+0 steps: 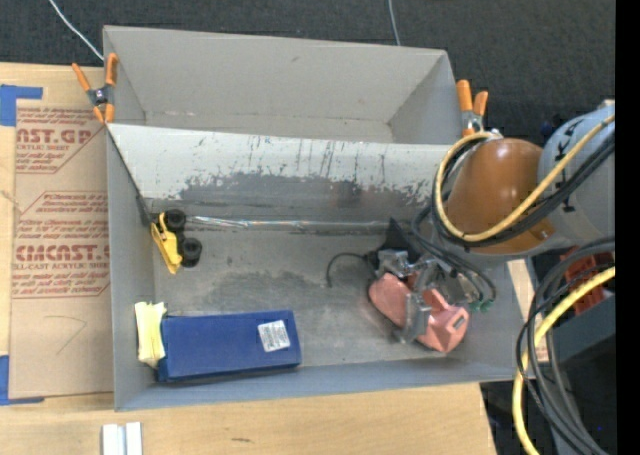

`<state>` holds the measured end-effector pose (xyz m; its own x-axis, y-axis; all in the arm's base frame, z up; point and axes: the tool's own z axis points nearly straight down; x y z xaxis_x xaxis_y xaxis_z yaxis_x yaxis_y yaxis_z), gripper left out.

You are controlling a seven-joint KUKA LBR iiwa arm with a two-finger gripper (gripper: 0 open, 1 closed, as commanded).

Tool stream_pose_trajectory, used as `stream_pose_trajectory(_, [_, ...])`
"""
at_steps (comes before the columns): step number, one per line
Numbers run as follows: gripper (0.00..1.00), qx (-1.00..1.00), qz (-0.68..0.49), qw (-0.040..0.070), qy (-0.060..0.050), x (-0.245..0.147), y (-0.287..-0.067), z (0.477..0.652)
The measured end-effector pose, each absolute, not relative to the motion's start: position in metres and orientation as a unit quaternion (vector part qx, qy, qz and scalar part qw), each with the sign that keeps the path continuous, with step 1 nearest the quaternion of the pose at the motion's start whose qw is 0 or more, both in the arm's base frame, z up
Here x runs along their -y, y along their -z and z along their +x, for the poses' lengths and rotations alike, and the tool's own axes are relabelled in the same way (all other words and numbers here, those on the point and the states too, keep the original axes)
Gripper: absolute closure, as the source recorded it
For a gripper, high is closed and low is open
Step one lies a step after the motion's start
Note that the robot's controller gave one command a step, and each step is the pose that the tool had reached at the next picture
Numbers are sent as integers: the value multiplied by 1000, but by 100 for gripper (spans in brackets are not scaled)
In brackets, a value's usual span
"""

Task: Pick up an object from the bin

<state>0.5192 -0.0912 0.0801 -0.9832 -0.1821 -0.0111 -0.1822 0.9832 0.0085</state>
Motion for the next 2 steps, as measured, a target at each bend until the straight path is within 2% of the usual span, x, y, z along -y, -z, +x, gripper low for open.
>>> stream_pose_trajectory(1, [100, -996, -93, 3, -6, 99, -217, 519])
stream_pose_trajectory(2, [100, -996, -93, 3, -6, 99, -217, 519])
